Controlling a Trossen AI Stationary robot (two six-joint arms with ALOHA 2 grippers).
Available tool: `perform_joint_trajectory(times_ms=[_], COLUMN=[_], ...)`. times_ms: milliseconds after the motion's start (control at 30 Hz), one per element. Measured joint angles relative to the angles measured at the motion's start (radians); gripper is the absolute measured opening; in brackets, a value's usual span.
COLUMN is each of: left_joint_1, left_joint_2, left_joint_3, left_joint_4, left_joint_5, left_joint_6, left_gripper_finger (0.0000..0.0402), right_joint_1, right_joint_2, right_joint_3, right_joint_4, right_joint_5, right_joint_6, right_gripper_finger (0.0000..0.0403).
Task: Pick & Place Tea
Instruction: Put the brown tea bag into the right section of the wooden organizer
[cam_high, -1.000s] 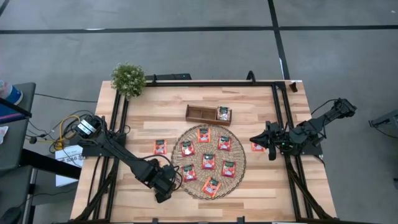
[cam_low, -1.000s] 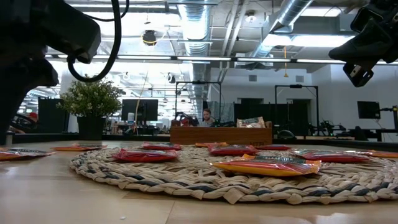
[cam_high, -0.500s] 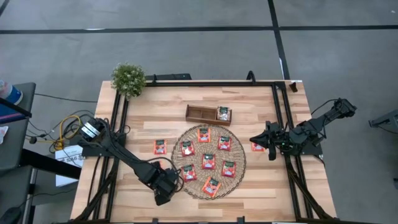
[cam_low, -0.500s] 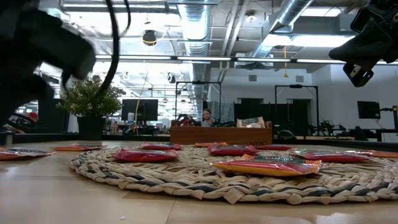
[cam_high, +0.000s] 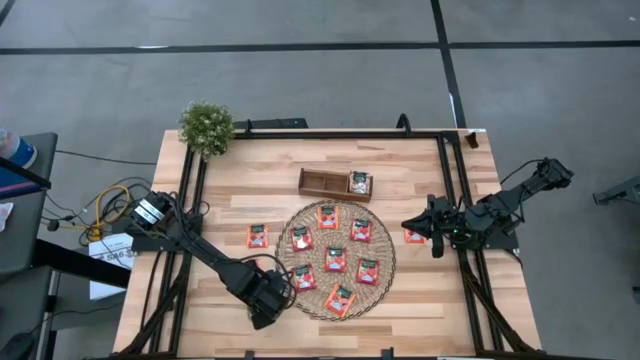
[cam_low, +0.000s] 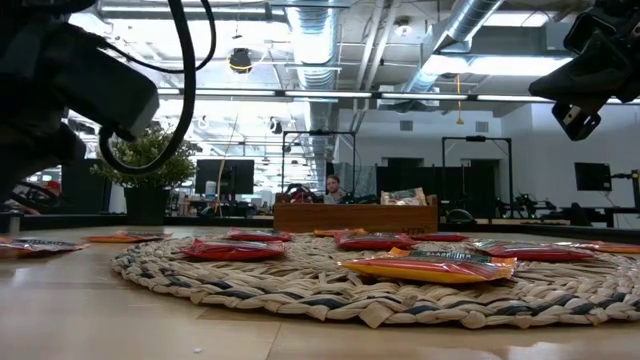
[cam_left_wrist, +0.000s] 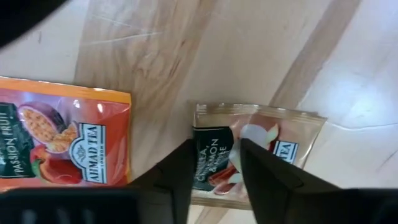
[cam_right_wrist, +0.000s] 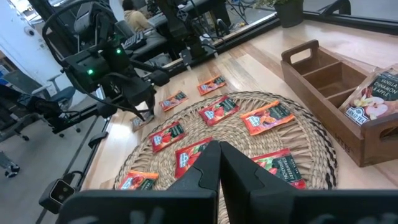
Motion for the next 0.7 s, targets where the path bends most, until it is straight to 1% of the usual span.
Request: perform_joint_trajectory(times_ms=[167, 267, 400, 500, 600, 700], left_joint_1=[-0.001, -0.002, -0.002, -0.002, -0.002, -0.001], left_joint_2=[0.004, 0.008, 0.011, 0.011, 0.011, 0.008], left_joint_3=[0.034, 0.050, 0.092, 0.165, 0.267, 0.360], left_joint_4=[-0.003, 0.020, 0.008, -0.077, -0.239, -0.402], left_joint_5=[-0.005, -0.005, 0.006, 0.003, -0.056, -0.154], left_joint_6=[0.019, 0.019, 0.040, 0.082, 0.140, 0.208], left_gripper_finger=[0.0040, 0.0008, 0.0002, 0.0001, 0.0000, 0.0000], right_joint_1=[0.000, 0.000, 0.000, 0.000, 0.000, -0.002], right_joint_2=[0.000, 0.000, 0.000, 0.000, 0.000, 0.000], right_joint_3=[0.000, 0.000, 0.000, 0.000, 0.000, 0.000], right_joint_4=[-0.001, -0.005, -0.008, -0.008, -0.006, 0.033], right_joint_5=[0.000, 0.000, -0.007, -0.020, -0.026, -0.026], right_joint_6=[0.000, 0.000, 0.000, 0.000, 0.000, 0.000], right_gripper_finger=[0.0000, 0.0000, 0.0000, 0.0000, 0.0000, 0.0000])
